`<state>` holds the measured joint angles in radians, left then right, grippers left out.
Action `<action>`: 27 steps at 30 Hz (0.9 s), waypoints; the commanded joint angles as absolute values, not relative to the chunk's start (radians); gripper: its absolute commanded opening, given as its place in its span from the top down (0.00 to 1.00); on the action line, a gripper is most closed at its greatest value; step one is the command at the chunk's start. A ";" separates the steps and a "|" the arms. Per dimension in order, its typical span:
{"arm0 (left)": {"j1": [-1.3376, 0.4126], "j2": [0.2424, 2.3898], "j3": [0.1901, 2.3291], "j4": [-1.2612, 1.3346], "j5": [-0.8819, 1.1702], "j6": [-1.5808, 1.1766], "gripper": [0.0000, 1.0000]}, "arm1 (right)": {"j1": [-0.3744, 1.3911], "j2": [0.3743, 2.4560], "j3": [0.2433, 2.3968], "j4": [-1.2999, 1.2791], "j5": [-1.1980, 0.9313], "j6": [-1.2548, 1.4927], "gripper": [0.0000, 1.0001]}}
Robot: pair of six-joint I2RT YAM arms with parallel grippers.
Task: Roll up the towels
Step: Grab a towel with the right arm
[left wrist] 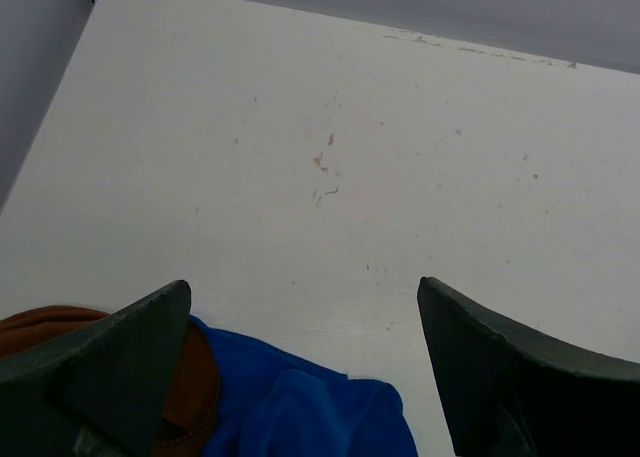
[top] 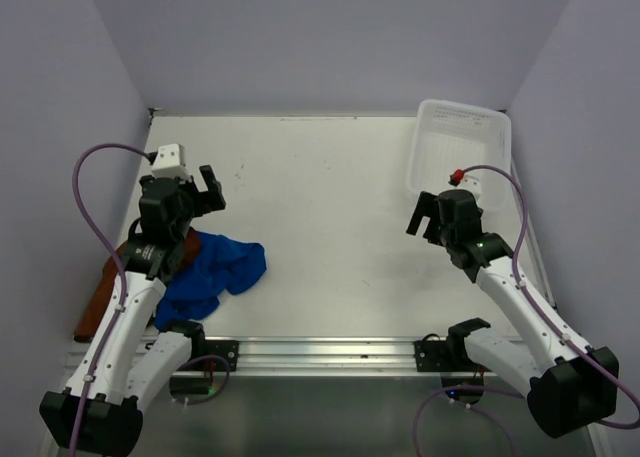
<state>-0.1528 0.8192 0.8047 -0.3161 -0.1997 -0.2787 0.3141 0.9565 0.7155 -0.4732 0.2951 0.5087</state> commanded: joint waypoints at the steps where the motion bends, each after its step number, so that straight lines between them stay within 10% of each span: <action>1: -0.146 0.821 0.805 -0.299 -0.209 -0.301 0.00 | 0.316 0.945 0.739 -0.430 0.284 0.505 0.01; 11: -0.146 0.871 0.790 -0.330 -0.265 -0.377 0.00 | 0.363 1.000 0.735 -0.181 0.026 0.431 0.01; 27: -0.144 0.730 0.798 -0.379 -0.623 -0.446 0.00 | 0.977 1.551 1.006 0.032 -0.120 0.489 0.04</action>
<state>-0.1520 0.7578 0.8040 -0.4088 -0.5289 -0.4103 0.9024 1.4826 0.9001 -0.0757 -0.0711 0.4561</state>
